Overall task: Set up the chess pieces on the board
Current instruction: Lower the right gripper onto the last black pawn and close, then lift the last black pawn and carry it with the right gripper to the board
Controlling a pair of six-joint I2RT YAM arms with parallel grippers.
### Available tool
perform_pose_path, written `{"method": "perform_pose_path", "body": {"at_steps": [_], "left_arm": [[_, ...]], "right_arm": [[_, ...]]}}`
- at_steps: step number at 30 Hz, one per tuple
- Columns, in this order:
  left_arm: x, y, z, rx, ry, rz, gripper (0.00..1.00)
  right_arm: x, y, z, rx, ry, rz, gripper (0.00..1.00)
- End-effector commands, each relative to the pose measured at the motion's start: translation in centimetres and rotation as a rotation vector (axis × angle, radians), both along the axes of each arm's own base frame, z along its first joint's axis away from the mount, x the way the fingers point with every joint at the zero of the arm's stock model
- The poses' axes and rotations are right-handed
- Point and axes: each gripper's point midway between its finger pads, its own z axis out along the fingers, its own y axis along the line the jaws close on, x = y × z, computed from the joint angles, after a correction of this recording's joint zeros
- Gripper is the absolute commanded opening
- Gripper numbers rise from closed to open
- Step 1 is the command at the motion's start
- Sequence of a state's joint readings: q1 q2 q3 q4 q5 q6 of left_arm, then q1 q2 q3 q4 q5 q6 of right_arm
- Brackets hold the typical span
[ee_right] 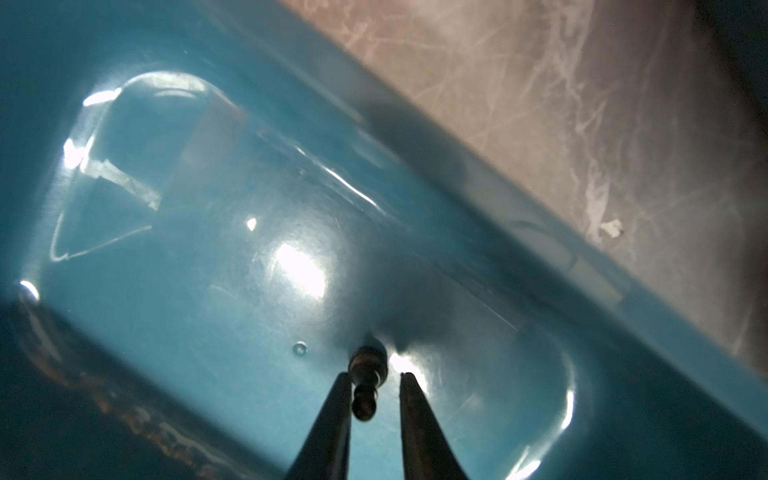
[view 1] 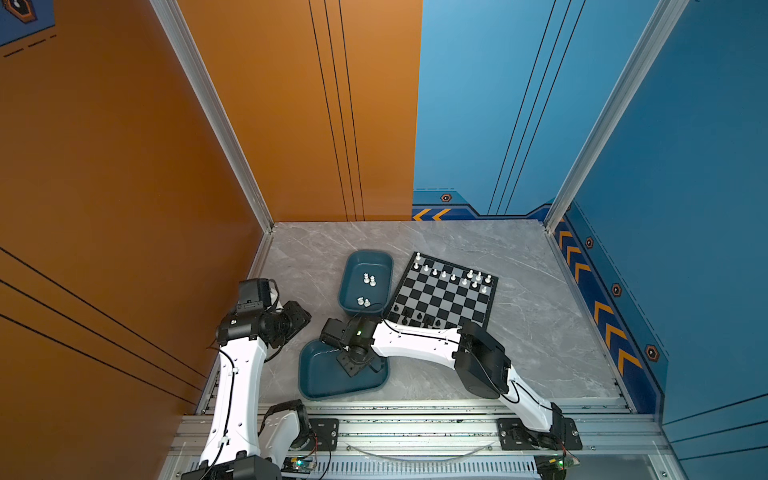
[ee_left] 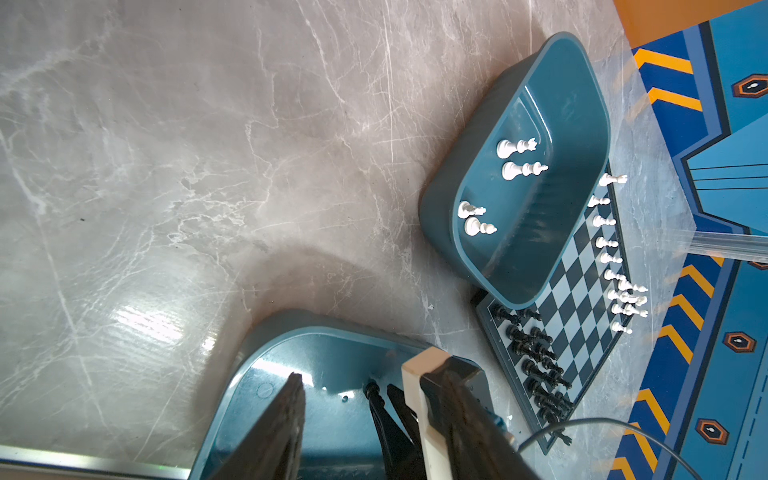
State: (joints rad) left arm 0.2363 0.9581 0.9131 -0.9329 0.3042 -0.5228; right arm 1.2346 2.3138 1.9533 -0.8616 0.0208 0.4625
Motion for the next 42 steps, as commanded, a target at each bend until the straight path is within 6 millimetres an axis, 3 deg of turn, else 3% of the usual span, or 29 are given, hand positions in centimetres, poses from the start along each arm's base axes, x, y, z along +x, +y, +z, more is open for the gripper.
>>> {"method": "perform_pose_path", "body": {"at_steps": [1, 13, 19, 23, 27, 31, 35, 38, 39, 42], "left_arm": [[0.2, 0.0, 0.8, 0.005, -0.01, -0.007, 0.54], [0.1, 0.4, 0.8, 0.013, -0.012, 0.005, 0.54], [0.1, 0.7, 0.7, 0.016, -0.005, 0.016, 0.54], [0.3, 1.0, 0.8, 0.024, -0.005, 0.029, 0.56], [0.8, 1.3, 1.3, 0.029, -0.026, 0.052, 0.58], [1.9, 0.9, 1.8, 0.013, -0.058, 0.065, 0.59], [3.4, -0.5, 2.2, 0.034, -0.062, 0.031, 0.59], [4.7, -2.3, 1.9, 0.062, -0.051, -0.018, 0.59], [5.7, -3.1, 3.1, 0.068, -0.081, -0.033, 0.59], [7.3, -5.6, 3.3, 0.082, -0.085, -0.089, 0.58]], "right_arm": [[0.2, 0.5, -0.2, 0.008, 0.014, 0.014, 0.19], [0.2, -0.1, 0.5, -0.003, 0.012, 0.026, 0.06], [1.7, -1.5, 4.1, 0.017, -0.049, 0.002, 0.03], [3.8, -3.3, 8.0, 0.045, -0.105, -0.039, 0.04], [6.1, -6.4, 12.4, 0.064, -0.179, -0.078, 0.04], [8.1, -10.3, 14.9, 0.049, -0.236, -0.135, 0.04], [9.1, -15.4, 15.0, 0.005, -0.245, -0.209, 0.04], [9.4, -19.1, 14.7, -0.017, -0.25, -0.266, 0.04], [9.5, -20.5, 14.6, -0.02, -0.253, -0.29, 0.04], [9.2, -24.1, 13.9, -0.029, -0.247, -0.361, 0.05]]}}
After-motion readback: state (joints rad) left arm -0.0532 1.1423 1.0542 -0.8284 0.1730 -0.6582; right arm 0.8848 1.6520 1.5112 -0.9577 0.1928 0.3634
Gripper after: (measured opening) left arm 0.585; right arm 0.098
